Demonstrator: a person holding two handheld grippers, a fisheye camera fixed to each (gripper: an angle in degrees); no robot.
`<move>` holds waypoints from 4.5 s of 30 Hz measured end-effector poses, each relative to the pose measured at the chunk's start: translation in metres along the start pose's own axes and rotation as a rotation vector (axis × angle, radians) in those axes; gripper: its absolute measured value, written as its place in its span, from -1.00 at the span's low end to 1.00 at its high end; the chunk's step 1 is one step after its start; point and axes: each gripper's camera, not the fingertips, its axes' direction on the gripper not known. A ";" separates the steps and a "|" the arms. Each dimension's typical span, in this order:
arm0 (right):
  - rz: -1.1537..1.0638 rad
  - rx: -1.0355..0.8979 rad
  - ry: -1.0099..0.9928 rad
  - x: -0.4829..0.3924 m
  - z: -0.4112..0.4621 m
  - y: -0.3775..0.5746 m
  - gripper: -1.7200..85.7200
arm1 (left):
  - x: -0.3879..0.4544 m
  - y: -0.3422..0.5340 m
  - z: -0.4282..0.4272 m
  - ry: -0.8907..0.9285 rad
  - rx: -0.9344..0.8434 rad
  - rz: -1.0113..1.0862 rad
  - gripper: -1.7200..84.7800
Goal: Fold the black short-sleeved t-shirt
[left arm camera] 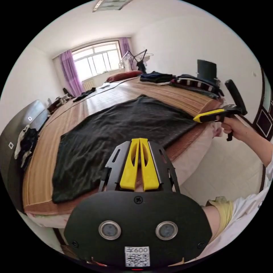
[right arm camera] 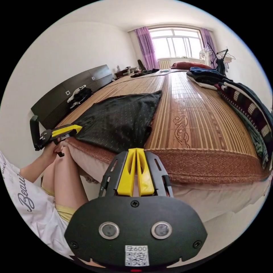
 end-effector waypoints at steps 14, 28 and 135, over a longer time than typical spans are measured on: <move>-0.389 -0.330 0.345 -0.072 0.061 -0.050 -0.98 | -0.399 0.221 -0.142 0.330 0.058 -0.750 -0.77; -0.158 -0.266 0.303 -0.020 0.061 -0.094 -0.98 | -0.566 0.226 -0.123 0.746 0.131 -0.573 -0.71; -0.779 0.239 -0.113 -0.104 0.401 0.073 -0.84 | -0.204 0.167 0.030 -0.385 -0.195 0.734 -0.91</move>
